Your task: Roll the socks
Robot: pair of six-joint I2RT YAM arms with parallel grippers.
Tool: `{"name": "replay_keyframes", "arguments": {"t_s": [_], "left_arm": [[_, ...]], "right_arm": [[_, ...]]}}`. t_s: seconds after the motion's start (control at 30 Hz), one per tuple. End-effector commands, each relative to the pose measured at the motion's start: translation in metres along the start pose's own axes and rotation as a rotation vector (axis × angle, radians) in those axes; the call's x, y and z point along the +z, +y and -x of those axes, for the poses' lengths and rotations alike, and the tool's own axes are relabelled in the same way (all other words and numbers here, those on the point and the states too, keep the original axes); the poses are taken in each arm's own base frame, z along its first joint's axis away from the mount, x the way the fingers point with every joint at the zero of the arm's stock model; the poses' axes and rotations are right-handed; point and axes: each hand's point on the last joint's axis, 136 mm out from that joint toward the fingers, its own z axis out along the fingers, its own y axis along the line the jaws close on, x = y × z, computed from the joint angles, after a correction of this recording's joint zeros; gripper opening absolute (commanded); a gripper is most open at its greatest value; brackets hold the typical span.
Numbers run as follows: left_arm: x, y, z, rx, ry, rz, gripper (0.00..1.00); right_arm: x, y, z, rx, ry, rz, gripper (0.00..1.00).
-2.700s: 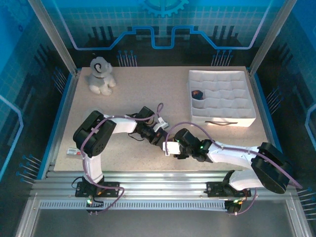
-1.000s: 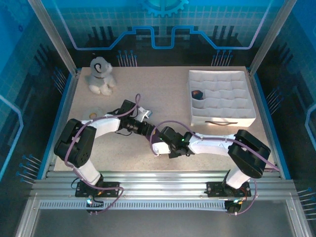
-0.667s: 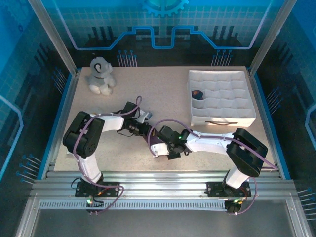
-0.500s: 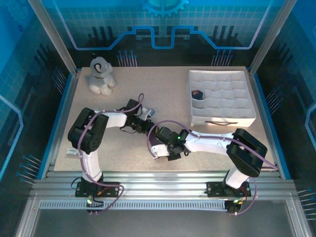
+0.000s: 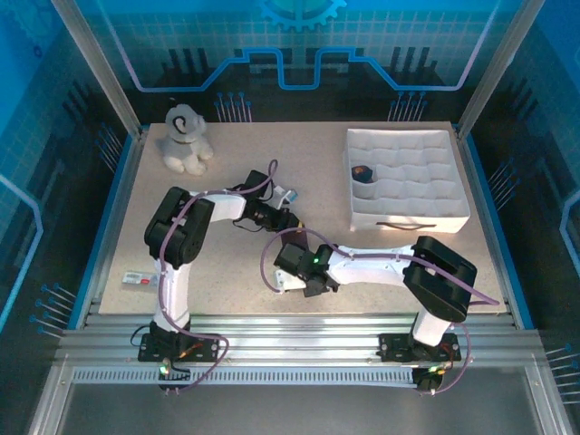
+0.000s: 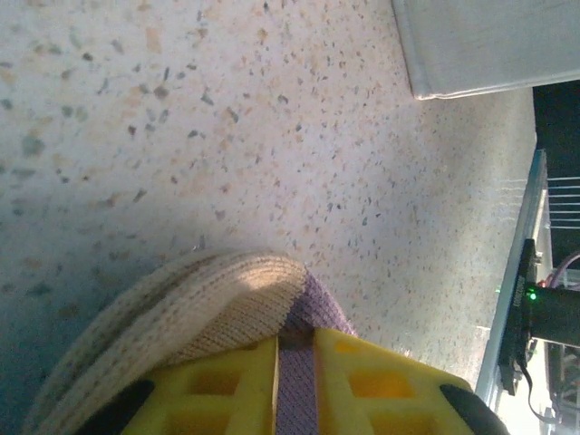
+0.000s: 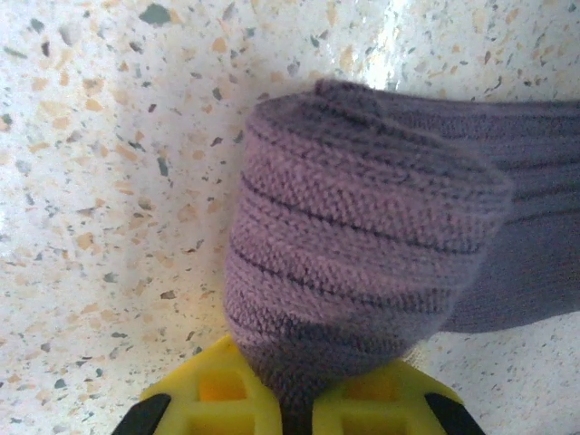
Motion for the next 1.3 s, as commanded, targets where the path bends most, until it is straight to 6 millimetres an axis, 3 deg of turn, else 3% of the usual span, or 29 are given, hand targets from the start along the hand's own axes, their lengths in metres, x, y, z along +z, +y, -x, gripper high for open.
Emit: {"name": "replay_keyframes", "arguments": {"t_s": [0.0,0.23,0.37,0.63,0.77,0.97,1.27], "left_arm": [[0.014,0.030,-0.014,-0.028,0.048,0.063,0.16],[0.018,0.033,-0.013,-0.030,0.060,0.052,0.15],[0.019,0.033,-0.015,-0.029,0.070,0.050,0.14],[0.016,0.031,-0.017,-0.022,0.080,0.050,0.14],[0.008,0.022,-0.010,0.003,0.061,0.051,0.15],[-0.019,0.011,0.006,0.016,0.015,0.052,0.23],[-0.066,0.016,0.027,-0.064,-0.079,0.066,0.28]], "right_arm": [[0.005,0.073,-0.012,-0.122,0.011,0.306,0.00],[-0.033,0.089,0.015,-0.039,-0.165,0.631,0.00],[-0.036,0.094,0.015,0.046,-0.129,0.811,0.00],[-0.019,0.084,0.022,0.268,-0.073,0.991,0.00],[-0.001,0.074,0.015,0.362,-0.007,1.010,0.00],[0.017,0.066,-0.002,0.414,0.073,0.962,0.00],[0.034,0.059,-0.023,0.426,0.170,0.848,0.00]]}}
